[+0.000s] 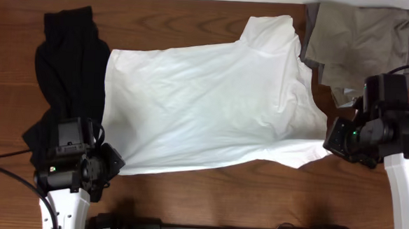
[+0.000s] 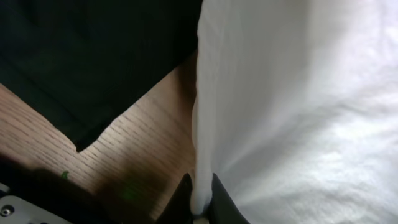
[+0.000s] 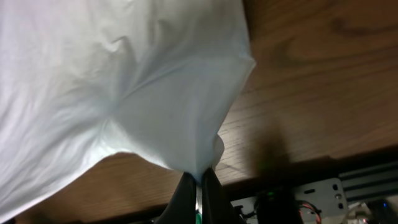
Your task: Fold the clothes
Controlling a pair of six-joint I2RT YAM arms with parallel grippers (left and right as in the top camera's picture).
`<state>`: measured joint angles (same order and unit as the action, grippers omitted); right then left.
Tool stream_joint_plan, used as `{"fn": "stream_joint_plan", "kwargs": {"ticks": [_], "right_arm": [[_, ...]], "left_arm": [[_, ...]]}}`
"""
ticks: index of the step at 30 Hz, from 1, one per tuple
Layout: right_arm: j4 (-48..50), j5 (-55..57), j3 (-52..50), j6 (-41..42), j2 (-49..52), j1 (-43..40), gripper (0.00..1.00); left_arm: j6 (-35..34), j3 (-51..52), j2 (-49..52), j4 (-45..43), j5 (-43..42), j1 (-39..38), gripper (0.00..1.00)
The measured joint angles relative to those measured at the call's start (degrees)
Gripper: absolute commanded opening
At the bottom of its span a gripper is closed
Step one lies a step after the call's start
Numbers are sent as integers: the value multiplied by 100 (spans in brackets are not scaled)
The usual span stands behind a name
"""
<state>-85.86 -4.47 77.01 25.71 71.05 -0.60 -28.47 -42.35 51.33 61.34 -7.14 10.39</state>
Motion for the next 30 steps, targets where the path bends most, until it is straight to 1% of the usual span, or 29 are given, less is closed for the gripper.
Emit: {"fn": "stream_joint_plan", "kwargs": {"ticks": [4, 7, 9, 12, 17, 27, 30], "right_arm": [[28, -13, 26, -96, 59, -133, 1], [376, -61, 136, -127, 68, -166, 1], [688, -116, 221, -144, 92, -170, 1], [883, -181, 286, -164, 243, -170, 1], [1128, -238, 291, -227, 848, -170, 1], [2638, -374, 291, -348, 1799, -168, 1], [2935, -437, 291, -389, 2061, -151, 1]], "left_arm": [[46, -46, 0, -13, 0, 0, 6], [50, -46, 24, -168, 2, 0, 6], [52, -55, 125, -435, 4, 2, 6], [70, -59, 389, -758, 7, 2, 6], [92, -61, 957, -1292, 4, 0, 6], [131, -70, 1915, -2911, 2, 0, 6], [136, -70, 2192, -3338, 2, 0, 6]]}}
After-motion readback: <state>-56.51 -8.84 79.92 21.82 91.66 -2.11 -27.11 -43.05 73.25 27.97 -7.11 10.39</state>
